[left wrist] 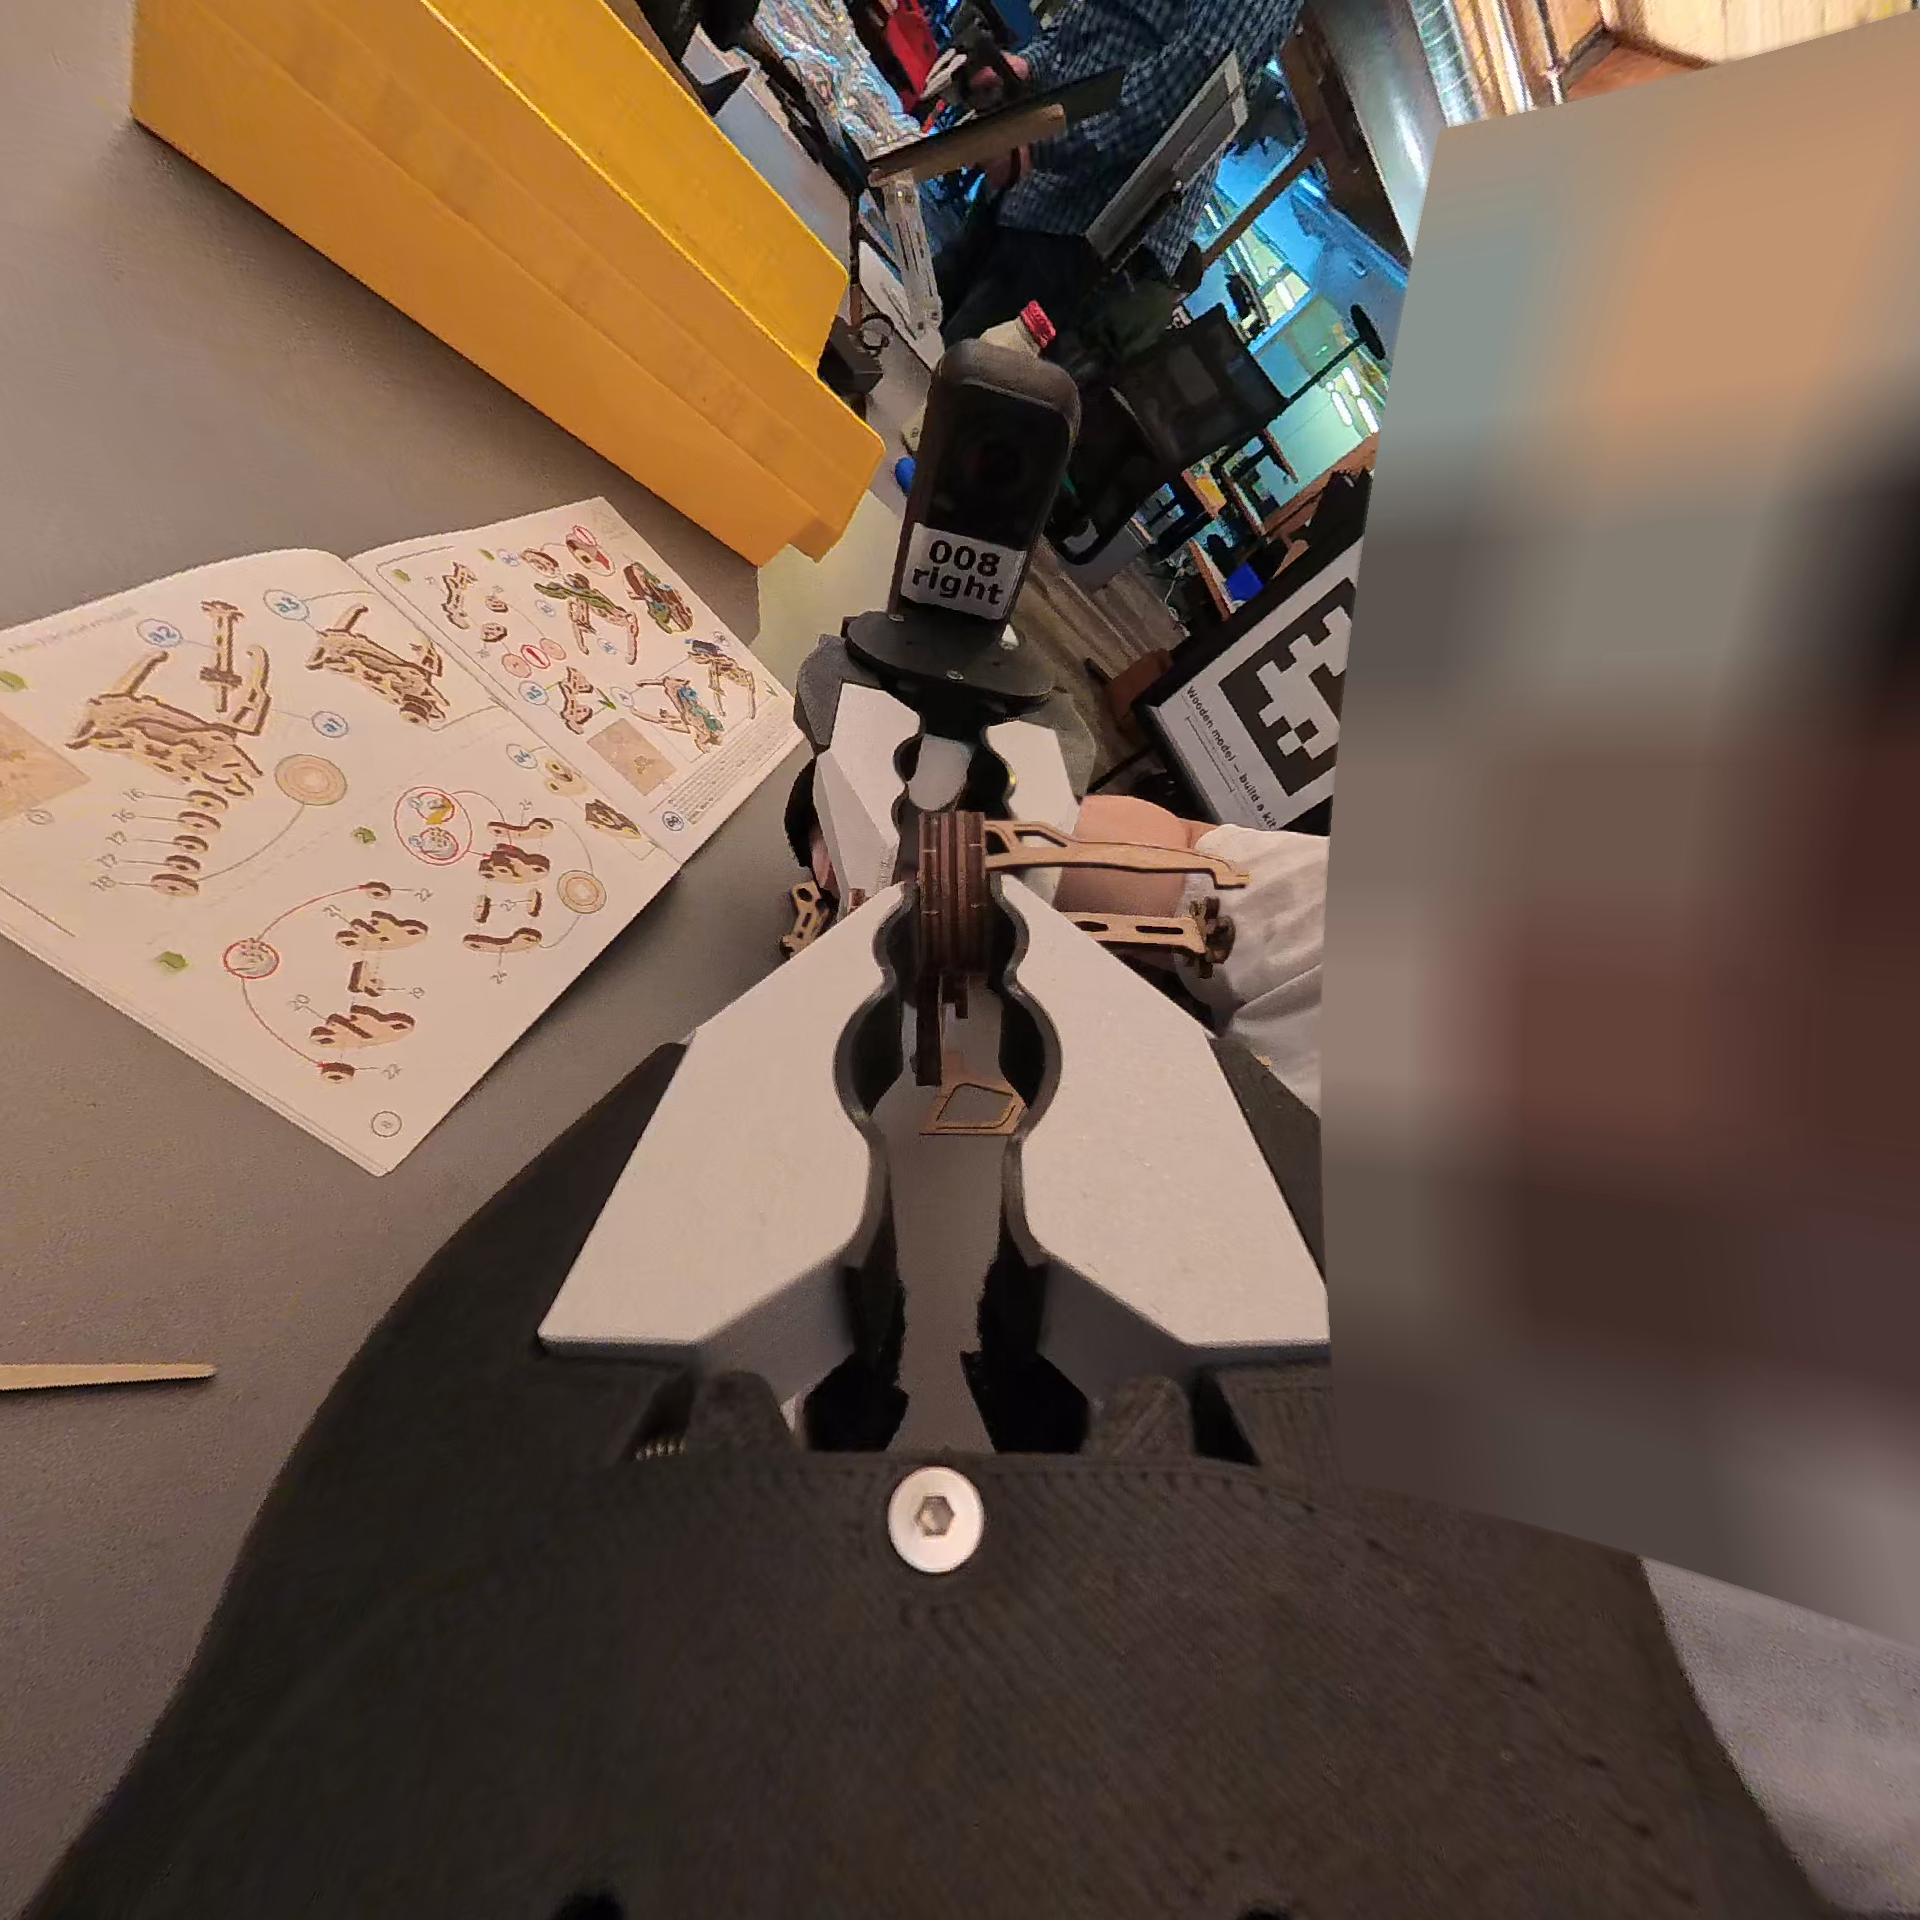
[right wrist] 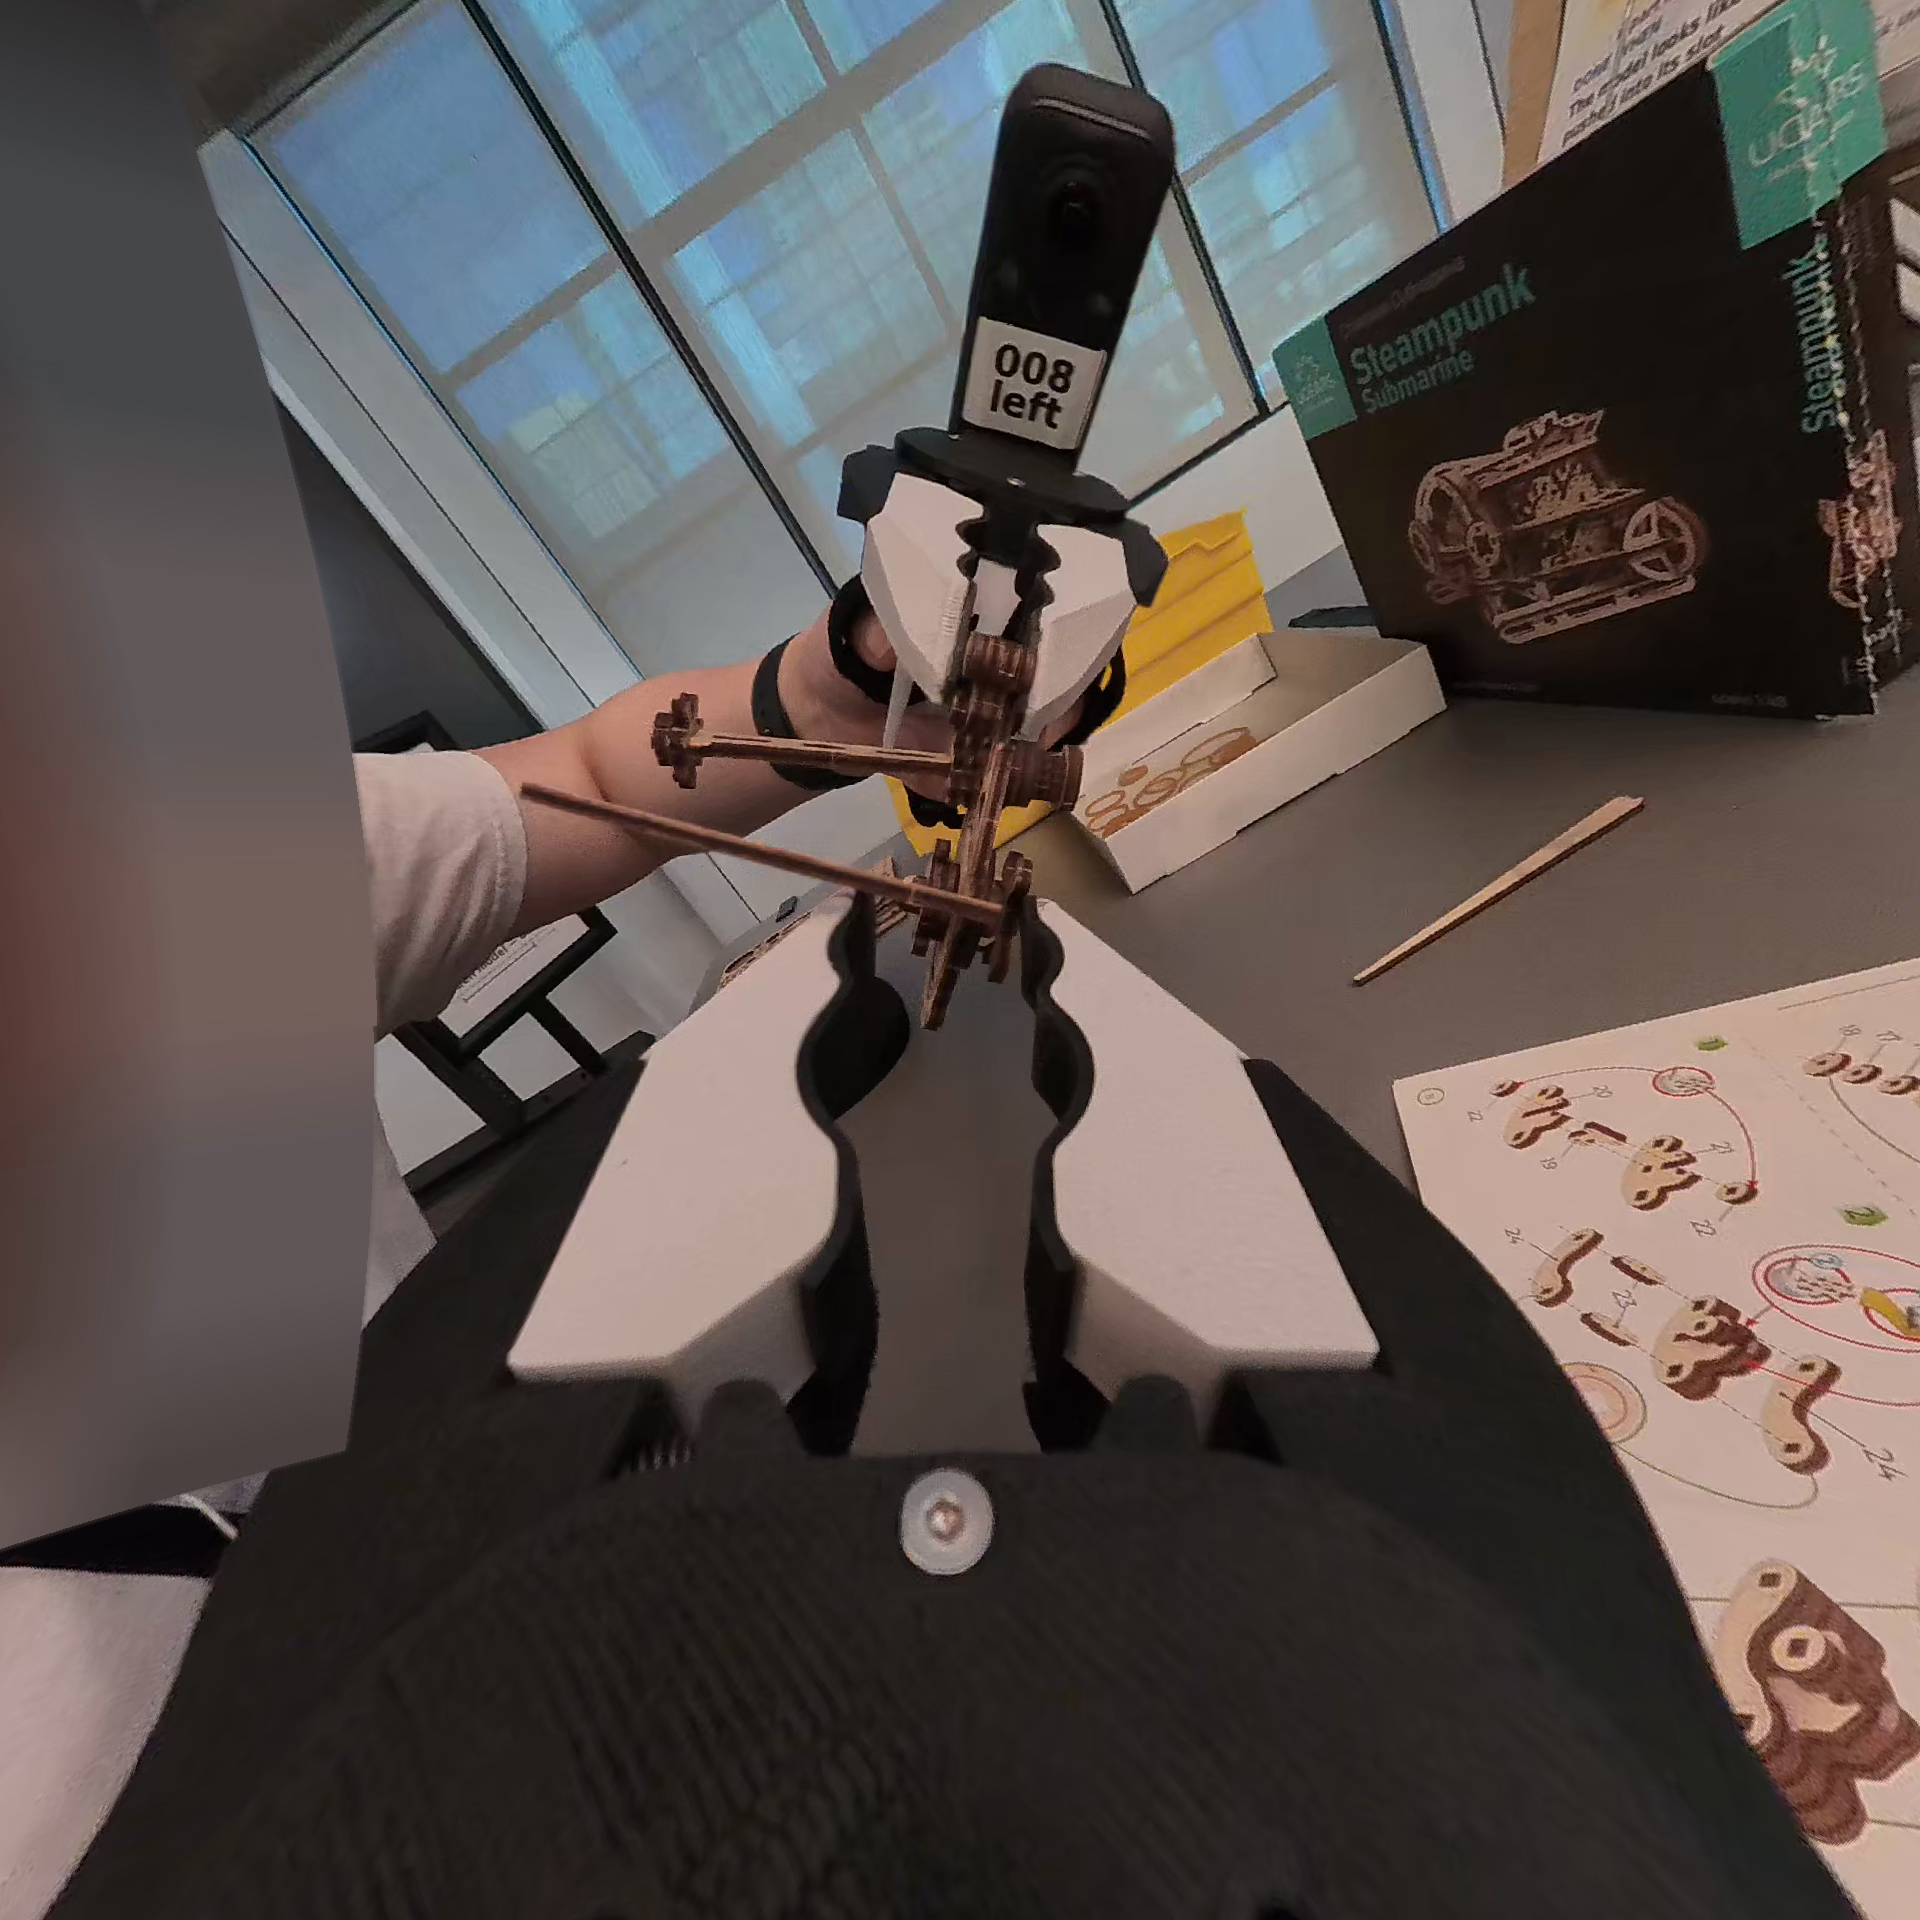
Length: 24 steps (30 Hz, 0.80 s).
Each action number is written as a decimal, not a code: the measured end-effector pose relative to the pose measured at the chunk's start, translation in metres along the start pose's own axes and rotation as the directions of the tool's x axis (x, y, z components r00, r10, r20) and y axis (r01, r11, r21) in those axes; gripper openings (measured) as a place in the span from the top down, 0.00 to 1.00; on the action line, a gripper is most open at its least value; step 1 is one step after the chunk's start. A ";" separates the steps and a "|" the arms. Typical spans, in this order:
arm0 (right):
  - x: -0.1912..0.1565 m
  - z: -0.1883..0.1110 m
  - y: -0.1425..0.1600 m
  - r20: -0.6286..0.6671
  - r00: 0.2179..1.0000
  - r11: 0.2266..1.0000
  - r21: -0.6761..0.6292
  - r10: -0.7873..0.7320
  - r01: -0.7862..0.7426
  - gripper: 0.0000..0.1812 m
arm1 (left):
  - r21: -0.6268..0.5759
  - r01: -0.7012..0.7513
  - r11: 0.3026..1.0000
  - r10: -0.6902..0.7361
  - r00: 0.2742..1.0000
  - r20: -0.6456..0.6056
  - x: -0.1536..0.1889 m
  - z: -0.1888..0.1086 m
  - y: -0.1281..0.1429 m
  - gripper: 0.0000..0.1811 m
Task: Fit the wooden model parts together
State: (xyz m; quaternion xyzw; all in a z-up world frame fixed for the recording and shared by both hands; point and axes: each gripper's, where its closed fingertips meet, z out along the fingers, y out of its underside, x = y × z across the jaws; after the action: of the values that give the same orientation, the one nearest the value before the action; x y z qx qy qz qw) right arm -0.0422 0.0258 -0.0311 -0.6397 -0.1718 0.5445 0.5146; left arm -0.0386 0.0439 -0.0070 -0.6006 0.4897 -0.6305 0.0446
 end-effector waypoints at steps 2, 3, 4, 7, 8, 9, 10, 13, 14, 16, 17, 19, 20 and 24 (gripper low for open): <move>0.000 0.000 0.001 0.001 1.000 1.000 -0.004 0.001 -0.001 0.86 | -0.010 -0.010 1.000 0.010 1.000 0.012 0.000 0.001 0.001 0.95; 0.001 -0.001 0.001 -0.001 1.000 1.000 -0.006 0.001 -0.001 0.86 | -0.018 -0.016 1.000 0.016 1.000 0.018 0.000 0.001 0.001 0.95; 0.001 -0.001 0.001 -0.004 1.000 1.000 -0.005 0.002 -0.002 0.86 | -0.026 -0.021 0.999 0.021 0.999 0.025 0.000 0.001 0.002 0.95; 0.001 -0.001 0.000 0.004 1.000 1.000 0.002 0.020 -0.020 0.87 | -0.047 -0.026 0.999 0.027 0.999 0.029 0.000 0.001 0.003 0.95; 0.001 -0.002 0.000 0.010 1.000 1.000 0.003 0.025 -0.025 0.87 | -0.056 -0.023 0.998 0.025 0.999 0.025 0.001 0.001 0.004 0.95; 0.001 -0.002 0.000 0.012 1.000 1.000 0.001 0.028 -0.029 0.87 | -0.068 -0.019 0.997 0.020 1.000 0.022 0.002 0.000 0.005 0.95; 0.001 -0.002 0.001 0.011 1.000 1.000 0.000 0.028 -0.028 0.88 | -0.079 -0.017 0.997 0.019 1.000 0.022 0.002 0.000 0.006 0.95; 0.001 -0.001 0.002 0.010 0.999 0.999 -0.008 0.032 -0.031 0.88 | -0.106 -0.010 0.994 0.014 0.999 0.032 0.000 0.000 0.008 0.95; 0.001 -0.002 0.002 0.012 0.999 0.999 -0.010 0.033 -0.033 0.88 | -0.113 -0.007 0.994 0.011 0.999 0.034 0.000 0.000 0.008 0.95; 0.002 -0.002 0.002 0.011 0.999 0.999 -0.007 0.042 -0.042 0.88 | -0.116 -0.006 0.993 0.010 0.999 0.037 0.000 0.000 0.008 0.95; 0.002 -0.002 0.002 0.011 0.999 0.999 -0.005 0.045 -0.045 0.88 | -0.115 -0.002 0.993 0.006 0.999 0.037 -0.001 0.001 0.008 0.95; 0.003 -0.003 0.000 0.010 0.999 0.999 0.002 0.050 -0.050 0.88 | -0.099 0.003 0.995 0.001 0.999 0.037 -0.001 0.001 0.006 0.95; 0.003 -0.004 0.000 0.005 0.999 0.999 0.006 0.050 -0.050 0.89 | -0.091 0.010 0.996 -0.006 0.999 0.037 -0.001 0.001 0.005 0.95; 0.005 -0.004 0.003 -0.005 0.999 0.999 -0.012 0.038 -0.038 0.89 | -0.101 0.034 0.994 -0.030 0.999 0.042 -0.004 0.002 0.007 0.95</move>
State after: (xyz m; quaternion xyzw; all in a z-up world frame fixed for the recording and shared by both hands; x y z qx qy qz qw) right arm -0.0384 0.0266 -0.0362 -0.6473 -0.1620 0.5515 0.5006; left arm -0.0399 0.0412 -0.0149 -0.6226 0.5105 -0.5929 0.0140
